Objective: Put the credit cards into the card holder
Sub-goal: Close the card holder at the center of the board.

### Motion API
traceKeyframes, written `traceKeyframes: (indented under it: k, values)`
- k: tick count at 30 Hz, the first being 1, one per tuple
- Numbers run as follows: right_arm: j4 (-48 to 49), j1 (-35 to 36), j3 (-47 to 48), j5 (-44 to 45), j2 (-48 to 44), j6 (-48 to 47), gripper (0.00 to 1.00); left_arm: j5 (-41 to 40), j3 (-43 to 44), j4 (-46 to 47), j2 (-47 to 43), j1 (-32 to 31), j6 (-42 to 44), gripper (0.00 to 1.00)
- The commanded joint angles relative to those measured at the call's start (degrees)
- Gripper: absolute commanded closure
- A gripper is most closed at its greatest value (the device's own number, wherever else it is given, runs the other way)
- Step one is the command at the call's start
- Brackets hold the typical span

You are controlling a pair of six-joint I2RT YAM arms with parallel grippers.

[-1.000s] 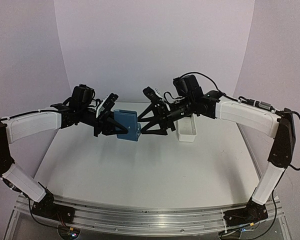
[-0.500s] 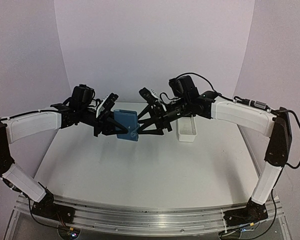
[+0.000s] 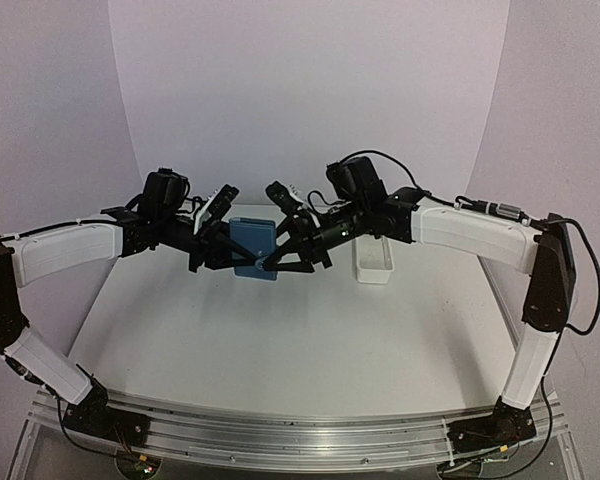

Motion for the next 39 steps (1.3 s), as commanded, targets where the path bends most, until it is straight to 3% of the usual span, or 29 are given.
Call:
traceKeyframes:
  k: [1,17,23,28,32,37,39]
  values:
    - [2.4,0.3,1.5,1.3,-0.1,1.0,0.56,0.2,1.4,2.6,-1.5,-0.2,-0.9,1.0]
    - [8.3,0.3,0.5,3.3,-0.2,3.7,0.61,0.0,1.2,3.7,-1.4,-0.2,-3.3,1.0]
    - [8.1,0.2,-0.6,5.6,-1.0,5.3,0.74,-1.5,1.2,4.2,-1.0,-0.2,-7.1,1.0]
    - [8.9,0.2,-0.9,3.6,-0.8,9.5,0.74,-3.1,0.6,1.9,-0.5,-0.1,-7.6,1.0]
    - [16.6,0.2,-4.7,3.9,-0.6,19.3,0.77,-3.3,0.1,1.5,1.0,-0.1,-12.3,1.0]
    - [27.2,0.2,-13.4,7.2,1.0,38.3,0.98,-3.4,-0.1,1.6,6.7,-0.1,-23.8,1.0]
    - [34.8,0.2,-21.2,9.6,0.3,45.0,1.0,-5.5,-2.1,3.5,8.8,-0.1,-26.8,0.98]
